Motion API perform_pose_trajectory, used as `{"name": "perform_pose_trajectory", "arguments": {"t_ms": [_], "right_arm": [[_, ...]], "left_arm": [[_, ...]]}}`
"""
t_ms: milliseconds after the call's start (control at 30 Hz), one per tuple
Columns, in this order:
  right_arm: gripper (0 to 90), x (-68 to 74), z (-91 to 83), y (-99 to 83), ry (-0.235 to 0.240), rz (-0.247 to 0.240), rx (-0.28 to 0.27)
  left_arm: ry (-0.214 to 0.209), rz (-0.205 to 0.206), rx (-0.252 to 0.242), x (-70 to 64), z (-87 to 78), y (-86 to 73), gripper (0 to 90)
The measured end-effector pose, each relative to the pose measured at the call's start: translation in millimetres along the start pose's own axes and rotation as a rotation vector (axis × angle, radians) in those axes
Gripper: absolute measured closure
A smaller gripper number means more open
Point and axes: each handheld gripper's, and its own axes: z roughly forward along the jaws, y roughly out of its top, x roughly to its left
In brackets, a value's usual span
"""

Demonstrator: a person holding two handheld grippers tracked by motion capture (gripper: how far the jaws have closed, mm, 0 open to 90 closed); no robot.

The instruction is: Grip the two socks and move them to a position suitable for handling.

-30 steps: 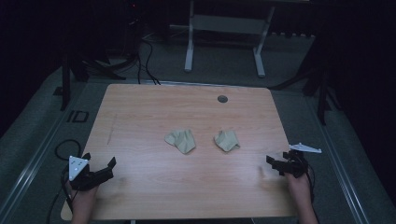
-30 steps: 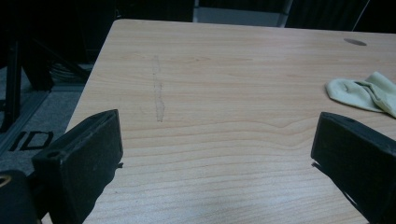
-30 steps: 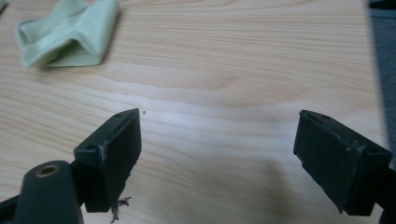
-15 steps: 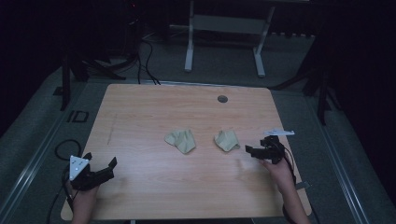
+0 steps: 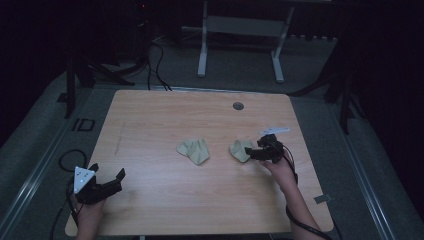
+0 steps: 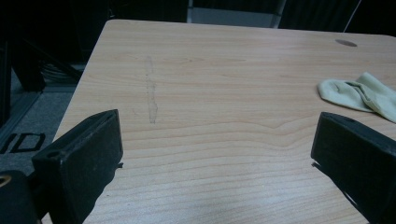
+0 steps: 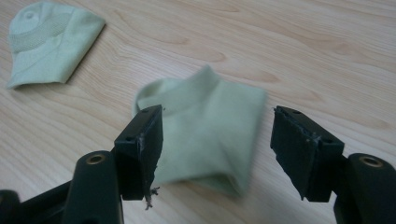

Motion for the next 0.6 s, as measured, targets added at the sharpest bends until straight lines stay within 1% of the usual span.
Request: {"name": "perform_pose_trajectory", "arguments": {"t_ms": [67, 133, 267, 333, 367, 500, 533, 600], "right_arm": [[34.1, 4.3, 7.8, 3.2, 0.004, -0.01, 0.011], [34.1, 8.4, 15.8, 5.3, -0.004, -0.026, 0.03], [33.0, 16.2, 31.0, 7.9, 0.003, -0.056, 0.066], [32.0, 20.7, 36.3, 8.9, 0.01, -0.067, 0.076], [31.2, 22.7, 39.2, 9.4, 0.012, -0.081, 0.082], [29.8, 29.3, 50.2, 10.1, -0.01, -0.116, 0.114], [29.8, 30.5, 52.0, 10.1, -0.017, -0.122, 0.119], [29.8, 30.9, 52.9, 10.2, -0.01, -0.122, 0.119]], "left_arm": [[-0.001, 0.0, -0.001, 0.2, -0.1, 0.1, 2.1], [-0.003, -0.001, -0.001, 0.4, -0.1, 0.1, 2.1], [-0.004, 0.001, -0.002, 0.4, -0.4, 0.3, 2.1], [-0.005, 0.001, -0.006, 0.1, -0.6, 0.5, 2.2], [-0.006, 0.0, -0.006, 0.0, -0.5, 0.6, 2.2], [-0.008, 0.001, -0.007, 0.1, -0.7, 0.6, 2.1], [-0.008, 0.001, -0.009, 0.2, -0.9, 0.7, 2.1], [-0.008, 0.001, -0.009, 0.4, -0.9, 0.8, 2.1]]}}
